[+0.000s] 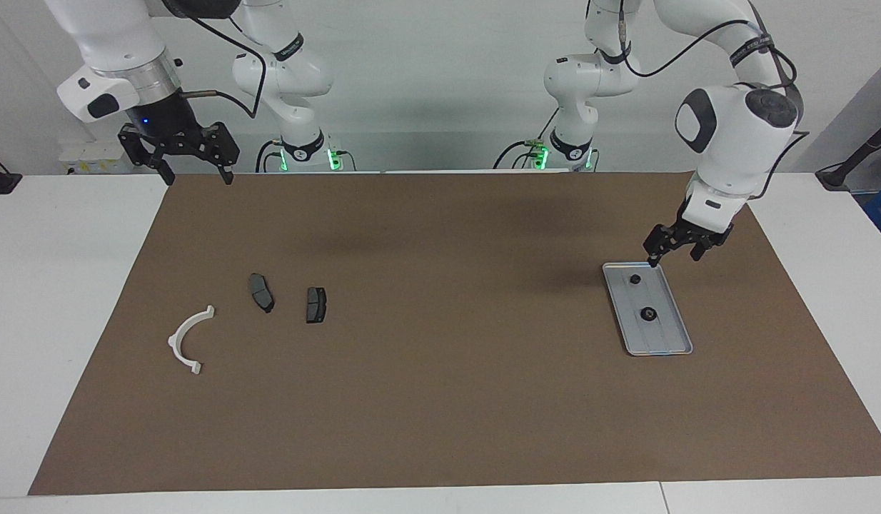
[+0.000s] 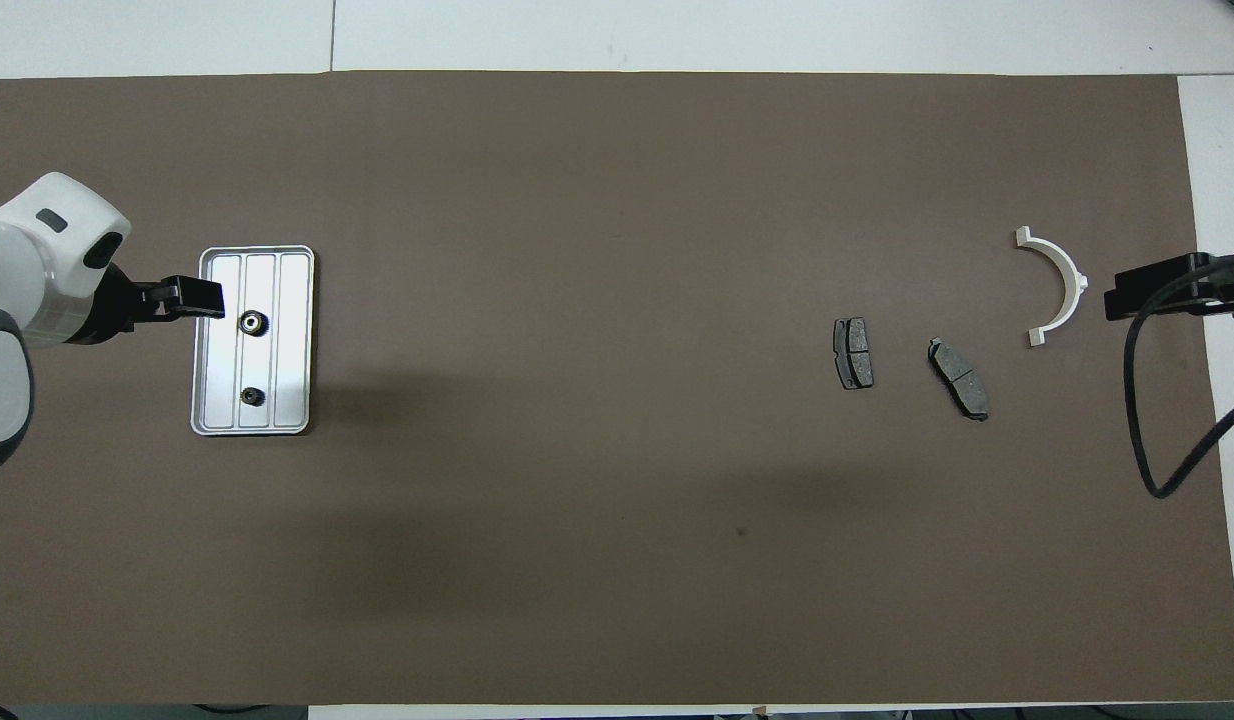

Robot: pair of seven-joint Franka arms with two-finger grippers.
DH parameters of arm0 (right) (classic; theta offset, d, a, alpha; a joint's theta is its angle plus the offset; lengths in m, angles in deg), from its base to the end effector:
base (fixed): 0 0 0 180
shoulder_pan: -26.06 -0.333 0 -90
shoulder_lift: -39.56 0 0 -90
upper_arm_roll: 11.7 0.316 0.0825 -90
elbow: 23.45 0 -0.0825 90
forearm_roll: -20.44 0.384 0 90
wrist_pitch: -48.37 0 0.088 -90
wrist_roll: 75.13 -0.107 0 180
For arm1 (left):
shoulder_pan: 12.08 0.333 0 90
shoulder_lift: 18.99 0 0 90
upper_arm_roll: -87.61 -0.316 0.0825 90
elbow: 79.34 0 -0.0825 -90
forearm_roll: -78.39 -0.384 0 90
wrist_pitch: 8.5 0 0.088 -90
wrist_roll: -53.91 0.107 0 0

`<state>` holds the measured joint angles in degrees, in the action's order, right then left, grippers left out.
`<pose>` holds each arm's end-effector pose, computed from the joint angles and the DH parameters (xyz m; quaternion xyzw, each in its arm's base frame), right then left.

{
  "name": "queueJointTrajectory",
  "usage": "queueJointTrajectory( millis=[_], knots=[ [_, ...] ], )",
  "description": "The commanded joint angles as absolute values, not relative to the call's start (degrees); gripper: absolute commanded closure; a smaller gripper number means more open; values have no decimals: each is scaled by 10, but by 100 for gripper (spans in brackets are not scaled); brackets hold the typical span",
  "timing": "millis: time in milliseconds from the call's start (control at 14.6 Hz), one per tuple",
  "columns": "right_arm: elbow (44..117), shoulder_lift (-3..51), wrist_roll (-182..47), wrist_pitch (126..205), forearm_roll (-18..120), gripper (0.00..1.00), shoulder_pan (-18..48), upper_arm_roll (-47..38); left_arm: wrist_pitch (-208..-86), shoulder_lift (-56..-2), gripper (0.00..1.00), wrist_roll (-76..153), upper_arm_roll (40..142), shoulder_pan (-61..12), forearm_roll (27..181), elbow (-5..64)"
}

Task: Place bearing gear from tray to pile
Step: 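Lower the left gripper and grasp the black bearing on the tray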

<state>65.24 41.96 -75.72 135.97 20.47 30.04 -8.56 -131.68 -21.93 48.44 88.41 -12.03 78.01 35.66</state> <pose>0.5374 -0.0071 0.6544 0.9999 -0.0125 0.0114 0.0009 0.5739 -0.0072 0.4388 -0.9982 -0.0395 -0.0458 0.0000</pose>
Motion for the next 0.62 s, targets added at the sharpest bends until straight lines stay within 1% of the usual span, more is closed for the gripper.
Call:
queueJointTrajectory(
  millis=[0, 69, 137, 206, 343, 548],
  knots=[
    [658, 423, -763, 1369, 199, 0, 301, -81, -1359, -259, 5, 498, 884, -110, 782, 373],
    [658, 423, -764, 1370, 200, 0, 300, -80, -1362, -278, 15, 498, 884, -110, 782, 367],
    [658, 423, -763, 1381, 200, 0, 299, -79, -1364, -293, 23, 498, 884, -110, 782, 360],
    [659, 421, -760, 1413, 200, 0, 299, -78, -1374, -307, 31, 498, 884, -110, 782, 355],
    [659, 420, -757, 1425, 201, 0, 299, -77, -1403, -332, 38, 497, 884, -110, 783, 354],
    [663, 423, -758, 1415, 201, 0, 301, -77, -1426, -353, 38, 497, 884, -108, 783, 342]
  ],
)
